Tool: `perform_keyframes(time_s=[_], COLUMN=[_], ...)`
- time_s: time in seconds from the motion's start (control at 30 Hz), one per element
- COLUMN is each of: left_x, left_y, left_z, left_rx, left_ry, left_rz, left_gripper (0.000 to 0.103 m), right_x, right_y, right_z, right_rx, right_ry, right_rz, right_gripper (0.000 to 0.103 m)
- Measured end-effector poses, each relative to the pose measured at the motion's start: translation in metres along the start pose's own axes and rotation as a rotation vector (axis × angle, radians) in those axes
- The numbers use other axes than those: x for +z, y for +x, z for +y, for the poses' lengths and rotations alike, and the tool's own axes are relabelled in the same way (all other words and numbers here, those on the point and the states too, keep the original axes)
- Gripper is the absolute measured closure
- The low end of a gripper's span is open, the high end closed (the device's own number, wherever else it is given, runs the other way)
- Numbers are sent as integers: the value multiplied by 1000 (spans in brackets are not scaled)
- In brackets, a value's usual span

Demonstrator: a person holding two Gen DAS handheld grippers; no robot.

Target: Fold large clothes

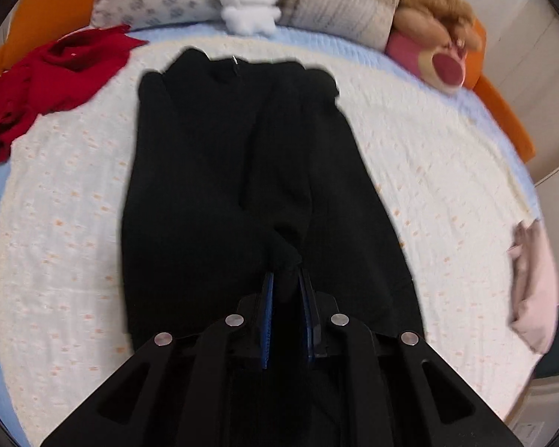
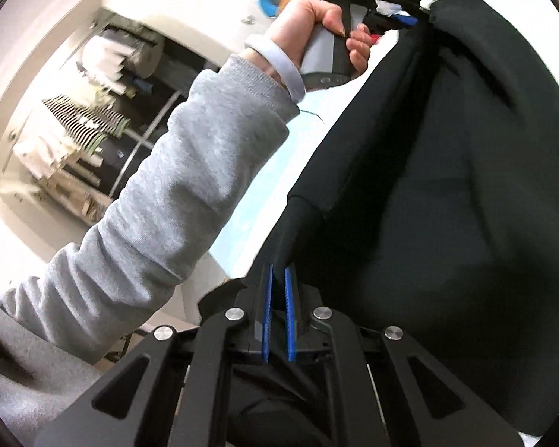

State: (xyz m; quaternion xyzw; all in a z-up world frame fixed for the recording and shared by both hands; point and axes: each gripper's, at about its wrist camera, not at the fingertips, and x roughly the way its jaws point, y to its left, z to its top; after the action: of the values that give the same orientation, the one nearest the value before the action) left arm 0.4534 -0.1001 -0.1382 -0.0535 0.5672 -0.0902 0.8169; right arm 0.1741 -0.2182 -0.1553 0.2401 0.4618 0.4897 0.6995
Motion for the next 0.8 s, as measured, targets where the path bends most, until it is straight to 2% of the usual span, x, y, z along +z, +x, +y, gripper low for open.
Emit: perform_keyframes(time_s=[0.07, 0.17, 0.2, 0.23, 0.27, 0.3, 0.33, 0.37, 0.4, 0.5, 0.53, 0.57, 0.6, 0.67, 0.7, 0.73, 0.8], left_x=[-7, -14, -14, -15, -15, -16, -19, -21, -25, -34, -36, -38, -38, -37, -37, -36, -41], left_y=[19, 24, 22, 18, 15, 9, -2, -11, -24, -60, -71, -82, -89, -94, -89, -83, -62], left_z=[-5, -9, -10, -10, -9, -8, -5, -4, -2, 6, 8, 8, 10, 18, 24, 28, 42], left_rx=[46, 62, 55, 27, -1, -31, -75, -87, -100, -147, -143, -113, -76, 18, 67, 88, 92], left_ry=[31, 47, 50, 49, 44, 39, 34, 33, 36, 47, 55, 76, 96, 133, 135, 131, 111], left_rz=[2, -41, -45, -33, -21, -11, -9, -16, -28, -70, -90, -125, -154, -204, -198, -183, -124], left_gripper=[81, 74, 67, 48, 36, 14, 10, 10, 10, 10, 10, 10, 10, 10, 10, 10, 14], right_x=[-4, -10, -12, -12, -12, -10, -9, -7, -6, 2, 7, 10, 10, 15, 17, 16, 14], right_y=[-3, -5, -5, -7, -11, -15, -21, -29, -39, -58, -60, -57, -53, -29, -15, -3, 24], right_z=[-15, -30, -33, -35, -31, -26, -18, -8, 5, 38, 48, 55, 54, 53, 44, 32, 11], right_rx=[-80, -242, -277, -278, -277, -289, -315, -351, -395, -434, -423, -423, -440, -470, -483, -507, -540], right_ry=[34, 55, 54, 60, 54, 37, -1, -48, -105, -233, -284, -338, -367, -411, -415, -417, -410], right_rz=[17, 41, 56, 68, 75, 72, 59, 37, 4, -75, -101, -113, -107, -73, -38, -2, 73], right_gripper=[96, 94, 94, 90, 86, 71, 63, 46, 35, 37, 40, 48, 57, 66, 72, 74, 77])
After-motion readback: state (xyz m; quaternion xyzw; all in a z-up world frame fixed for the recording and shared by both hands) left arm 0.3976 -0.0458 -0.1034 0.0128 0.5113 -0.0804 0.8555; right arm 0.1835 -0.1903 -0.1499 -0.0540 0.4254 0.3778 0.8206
